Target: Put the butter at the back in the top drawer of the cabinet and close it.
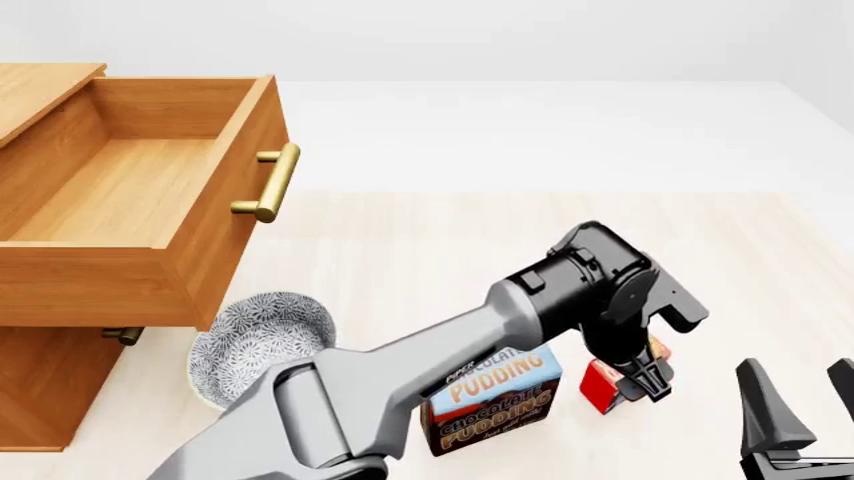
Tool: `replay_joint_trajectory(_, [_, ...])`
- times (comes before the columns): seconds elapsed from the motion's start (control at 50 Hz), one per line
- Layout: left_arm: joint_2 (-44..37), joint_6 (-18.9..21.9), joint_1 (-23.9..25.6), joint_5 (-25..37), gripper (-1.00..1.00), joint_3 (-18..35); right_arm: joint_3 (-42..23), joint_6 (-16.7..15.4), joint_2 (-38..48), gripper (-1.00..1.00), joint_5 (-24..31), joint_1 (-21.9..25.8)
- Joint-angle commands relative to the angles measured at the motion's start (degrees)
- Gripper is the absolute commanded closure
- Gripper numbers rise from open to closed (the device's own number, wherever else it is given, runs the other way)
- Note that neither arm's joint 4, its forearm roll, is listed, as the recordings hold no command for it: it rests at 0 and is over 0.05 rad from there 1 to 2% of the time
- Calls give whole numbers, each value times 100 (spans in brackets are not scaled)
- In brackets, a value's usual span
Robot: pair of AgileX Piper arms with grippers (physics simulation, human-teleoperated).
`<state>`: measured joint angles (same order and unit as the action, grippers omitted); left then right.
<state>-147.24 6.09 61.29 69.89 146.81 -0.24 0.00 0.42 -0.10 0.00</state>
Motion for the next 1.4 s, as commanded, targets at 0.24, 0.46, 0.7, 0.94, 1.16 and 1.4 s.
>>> replay_joint_trajectory(0.24, [-114,22,-23,0,-100,86,0,0,0,-100,0,0])
replay_joint_trajectory(0.46, [-177,35,-27,0,-100,140,0,0,0,-100,0,0])
replay_joint_trajectory(0.7, [-240,8,25,0,-100,174,0,0,0,-100,0,0])
replay_joint_trajectory(0.94, [-299,17,10,0,-100,223,0,0,0,-100,0,0])
replay_joint_trajectory(1.16, [-334,-33,17,0,-100,231,0,0,0,-100,0,0])
replay_joint_trajectory(1.4, [-414,-80,26,0,-100,284,0,0,0,-100,0,0])
